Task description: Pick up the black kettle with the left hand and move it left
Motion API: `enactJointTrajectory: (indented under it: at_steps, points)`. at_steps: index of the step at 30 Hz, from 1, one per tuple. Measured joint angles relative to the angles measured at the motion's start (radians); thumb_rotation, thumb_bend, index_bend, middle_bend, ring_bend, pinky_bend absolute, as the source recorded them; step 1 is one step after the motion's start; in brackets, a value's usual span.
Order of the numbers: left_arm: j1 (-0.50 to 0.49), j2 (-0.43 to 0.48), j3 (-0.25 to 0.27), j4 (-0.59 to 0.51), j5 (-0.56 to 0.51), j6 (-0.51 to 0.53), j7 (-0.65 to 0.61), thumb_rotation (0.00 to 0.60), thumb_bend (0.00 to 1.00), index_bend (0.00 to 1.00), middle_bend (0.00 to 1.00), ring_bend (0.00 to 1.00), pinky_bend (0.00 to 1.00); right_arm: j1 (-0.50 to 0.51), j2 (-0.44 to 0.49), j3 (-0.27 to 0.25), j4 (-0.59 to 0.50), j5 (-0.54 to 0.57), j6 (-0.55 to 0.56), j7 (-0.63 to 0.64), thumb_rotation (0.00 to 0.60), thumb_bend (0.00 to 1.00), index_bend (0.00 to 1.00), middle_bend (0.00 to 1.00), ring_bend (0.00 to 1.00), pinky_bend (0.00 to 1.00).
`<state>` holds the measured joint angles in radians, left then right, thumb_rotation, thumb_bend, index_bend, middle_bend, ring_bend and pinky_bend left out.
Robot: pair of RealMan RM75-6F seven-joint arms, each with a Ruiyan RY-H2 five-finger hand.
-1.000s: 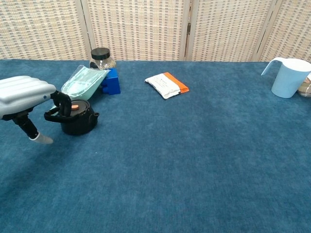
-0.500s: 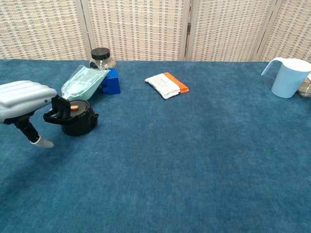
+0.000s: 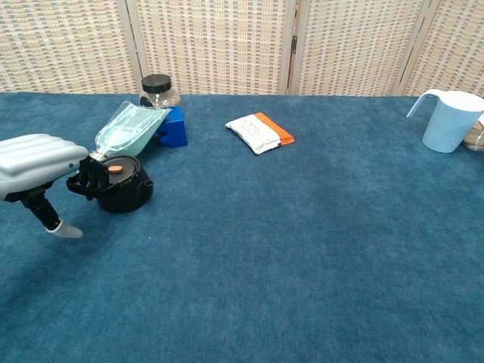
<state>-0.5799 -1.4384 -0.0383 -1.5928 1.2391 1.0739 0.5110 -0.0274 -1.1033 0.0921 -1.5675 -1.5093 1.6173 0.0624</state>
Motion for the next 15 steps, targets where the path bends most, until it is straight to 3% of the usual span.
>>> enactJointTrajectory:
  at_steps: [15]
  points:
    - [0.003, -0.017, 0.003, 0.008, -0.014, -0.010, 0.002, 0.600, 0.10, 0.51, 0.53, 0.40, 0.07, -0.007, 0.000, -0.003, 0.001, -0.002, 0.008, 0.004, 0.600, 0.15, 0.22, 0.25, 0.12, 0.16]
